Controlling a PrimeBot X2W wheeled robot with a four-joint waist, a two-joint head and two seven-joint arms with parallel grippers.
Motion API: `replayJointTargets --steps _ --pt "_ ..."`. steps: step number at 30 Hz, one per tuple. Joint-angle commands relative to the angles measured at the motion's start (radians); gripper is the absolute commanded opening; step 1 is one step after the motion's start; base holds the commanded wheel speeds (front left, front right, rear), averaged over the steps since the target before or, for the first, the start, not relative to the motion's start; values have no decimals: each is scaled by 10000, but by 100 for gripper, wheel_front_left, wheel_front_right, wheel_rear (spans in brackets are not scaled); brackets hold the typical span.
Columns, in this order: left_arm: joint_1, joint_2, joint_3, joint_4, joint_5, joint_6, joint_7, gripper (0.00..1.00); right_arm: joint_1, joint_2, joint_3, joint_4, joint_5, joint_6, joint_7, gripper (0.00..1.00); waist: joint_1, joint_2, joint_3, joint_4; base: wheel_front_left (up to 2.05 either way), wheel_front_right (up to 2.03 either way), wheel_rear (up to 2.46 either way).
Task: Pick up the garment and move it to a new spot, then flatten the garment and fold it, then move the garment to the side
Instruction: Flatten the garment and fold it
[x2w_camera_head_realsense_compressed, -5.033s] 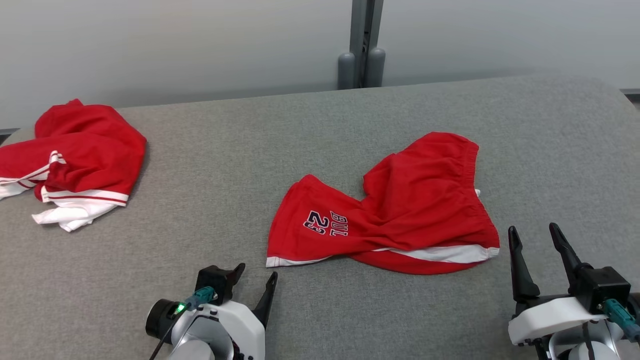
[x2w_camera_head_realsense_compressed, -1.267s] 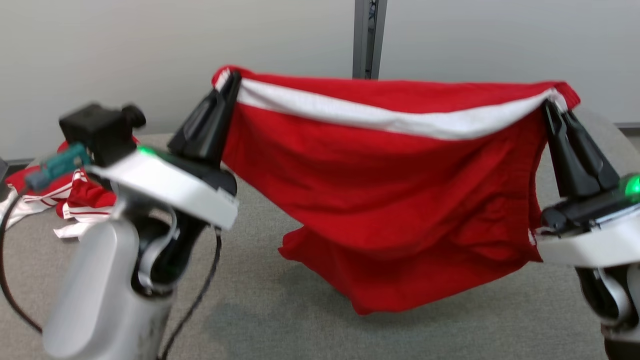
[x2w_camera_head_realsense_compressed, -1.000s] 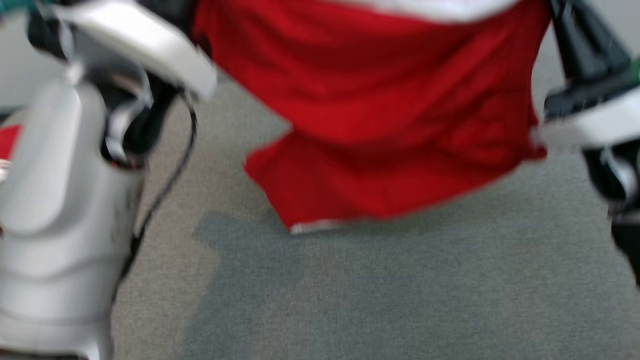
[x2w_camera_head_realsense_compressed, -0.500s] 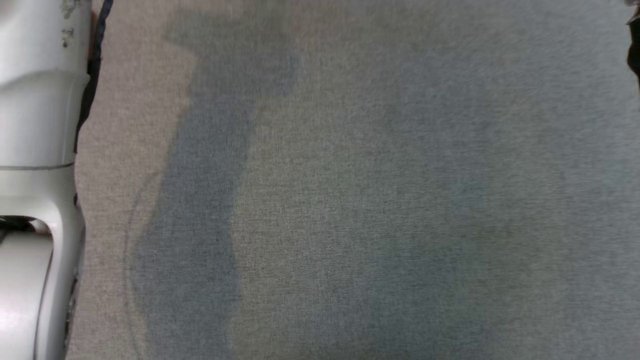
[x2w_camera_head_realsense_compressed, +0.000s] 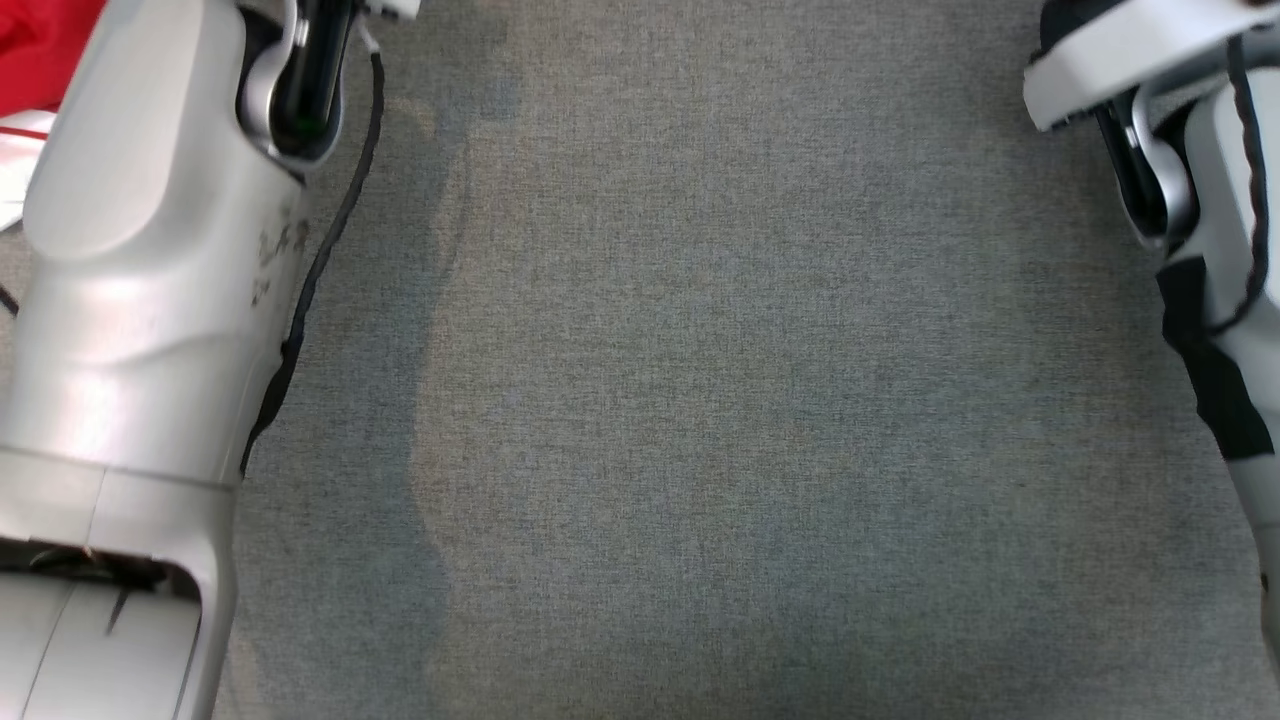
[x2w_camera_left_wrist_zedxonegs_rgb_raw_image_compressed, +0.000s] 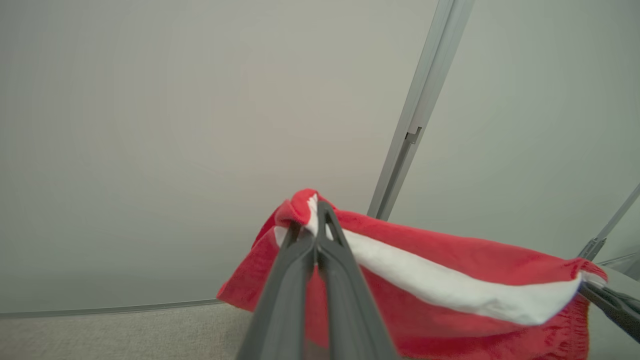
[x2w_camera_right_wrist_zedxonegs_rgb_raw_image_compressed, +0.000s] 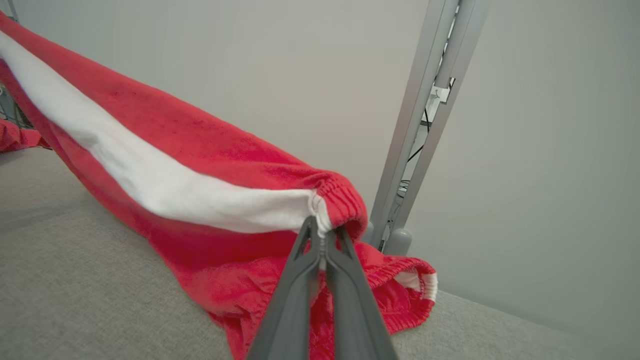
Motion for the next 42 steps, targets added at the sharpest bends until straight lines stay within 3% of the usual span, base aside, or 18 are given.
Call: replayJointTargets --steps 1,10,16,28,36,42 --pt "405 236 -49 -434 -245 -39 -69 0 403 -193 -40 -338 272 1 -48 0 -1 0 -135 -15 0 0 0" --pt "4124 1139 -206 -3903 -836 -24 -78 0 3296 -638 -315 -2745 1654 1 -33 0 -1 0 -1020 66 0 0 0" --pt "6675 851 -96 -5447 -292 -24 -66 0 5459 -604 -767 -4064 1589 1 -28 0 -1 0 -1961 328 0 0 0" --pt "10680 -100 372 -6774 325 166 -67 0 9480 46 -1561 -5600 1476 1 -29 0 -1 0 -4295 373 0 0 0" --pt "12657 -73 627 -7799 623 350 -68 0 11464 272 -1719 -6564 1401 1 -29 0 -1 0 -5263 266 0 0 0" --pt "13976 256 779 -9289 927 773 12 0 12871 197 -1976 -8019 1698 1 -29 0 -1 0 -5522 43 0 0 0"
